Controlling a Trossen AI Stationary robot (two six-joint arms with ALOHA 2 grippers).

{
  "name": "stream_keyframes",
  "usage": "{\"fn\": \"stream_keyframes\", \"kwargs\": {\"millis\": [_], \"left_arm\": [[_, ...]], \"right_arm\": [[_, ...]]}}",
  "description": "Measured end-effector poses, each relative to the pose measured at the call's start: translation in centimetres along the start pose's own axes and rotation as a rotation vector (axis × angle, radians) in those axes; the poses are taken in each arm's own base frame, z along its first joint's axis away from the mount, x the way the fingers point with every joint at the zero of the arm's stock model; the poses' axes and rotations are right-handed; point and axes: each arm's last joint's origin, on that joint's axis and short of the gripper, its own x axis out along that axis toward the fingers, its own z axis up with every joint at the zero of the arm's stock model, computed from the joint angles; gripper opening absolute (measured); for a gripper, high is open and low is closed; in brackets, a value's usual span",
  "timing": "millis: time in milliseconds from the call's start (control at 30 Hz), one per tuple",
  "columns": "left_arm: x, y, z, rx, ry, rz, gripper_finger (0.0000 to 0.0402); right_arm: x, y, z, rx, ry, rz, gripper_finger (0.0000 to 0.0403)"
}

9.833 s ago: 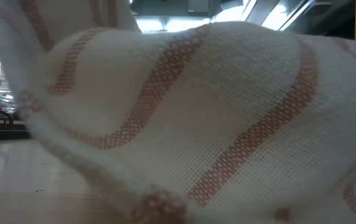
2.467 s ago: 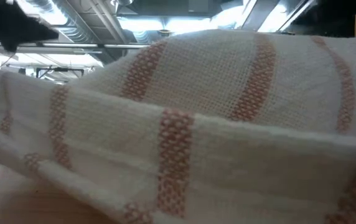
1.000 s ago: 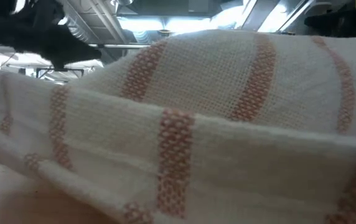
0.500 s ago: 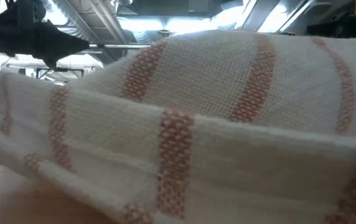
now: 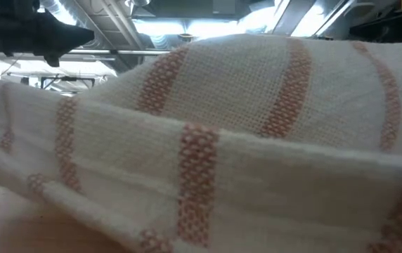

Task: Sort dishes
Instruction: Return to Home Position

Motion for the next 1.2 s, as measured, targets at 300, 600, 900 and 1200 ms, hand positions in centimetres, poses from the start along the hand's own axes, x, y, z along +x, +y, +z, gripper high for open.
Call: {"fn": "stream_keyframes", "kwargs": {"millis": [300,600,900,1200], "left_arm": [[0.0,-0.1,-0.7,-0.092,0.058,0.000,0.0029],[-0.2,-0.1,-2.1,0.025,0.180,-0.011,0.0029],[-0.2,-0.2,-2.1,0.023,0.184,-0.010,0.0029],[-0.2,-0.2,-2.1,0.023,0.184,-0.010,0.0029]], "right_arm": [[0.7,1.3,-1.4,0.009,0.029,0.052,0.0168],[1.5,3.1,-3.8,-0.002,0.101,0.082,0.0168],[1.9,4.0,-5.0,-0.034,0.139,0.100,0.0168],[1.9,4.1,-5.0,-0.034,0.138,0.099,0.0168]]}}
